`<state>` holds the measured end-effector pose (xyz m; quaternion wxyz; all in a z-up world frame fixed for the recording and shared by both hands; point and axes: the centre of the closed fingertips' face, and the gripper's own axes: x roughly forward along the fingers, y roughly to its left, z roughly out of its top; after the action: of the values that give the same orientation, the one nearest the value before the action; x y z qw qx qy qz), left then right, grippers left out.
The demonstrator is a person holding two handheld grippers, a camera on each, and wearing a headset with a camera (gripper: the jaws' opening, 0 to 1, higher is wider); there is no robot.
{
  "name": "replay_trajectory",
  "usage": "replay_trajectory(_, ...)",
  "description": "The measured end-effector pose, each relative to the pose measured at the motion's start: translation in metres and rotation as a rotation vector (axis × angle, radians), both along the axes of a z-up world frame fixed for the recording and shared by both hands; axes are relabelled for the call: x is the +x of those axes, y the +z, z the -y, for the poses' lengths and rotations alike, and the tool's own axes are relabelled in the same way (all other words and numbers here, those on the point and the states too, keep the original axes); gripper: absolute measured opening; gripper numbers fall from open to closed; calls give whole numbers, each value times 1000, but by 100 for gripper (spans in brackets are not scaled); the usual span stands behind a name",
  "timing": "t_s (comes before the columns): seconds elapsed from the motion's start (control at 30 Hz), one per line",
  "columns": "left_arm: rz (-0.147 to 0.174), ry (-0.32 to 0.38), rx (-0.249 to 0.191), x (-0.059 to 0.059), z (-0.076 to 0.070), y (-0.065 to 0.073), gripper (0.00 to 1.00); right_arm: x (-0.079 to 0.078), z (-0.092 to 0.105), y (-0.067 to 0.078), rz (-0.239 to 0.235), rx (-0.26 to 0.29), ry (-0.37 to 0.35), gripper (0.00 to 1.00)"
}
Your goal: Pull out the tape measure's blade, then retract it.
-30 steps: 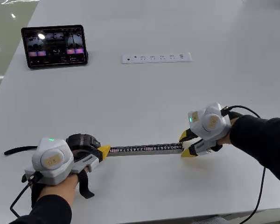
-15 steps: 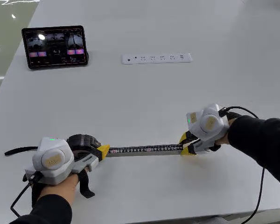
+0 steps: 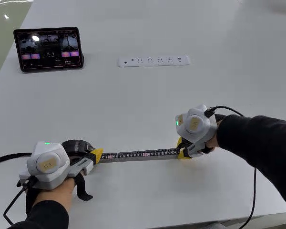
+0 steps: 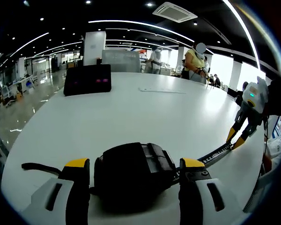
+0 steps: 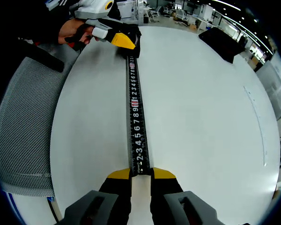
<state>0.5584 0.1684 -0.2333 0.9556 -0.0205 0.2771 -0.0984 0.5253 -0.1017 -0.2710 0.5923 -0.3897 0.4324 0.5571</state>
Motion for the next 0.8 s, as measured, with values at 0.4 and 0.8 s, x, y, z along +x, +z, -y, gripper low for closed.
replay_trajectory(0.4, -47, 30, 11, 1, -3, -5, 65, 1, 1, -1, -9, -21, -30, 10)
replay_trajectory(0.8, -37, 40, 14, -1, -2, -4, 65, 3, 2, -1, -14, -19, -93, 11)
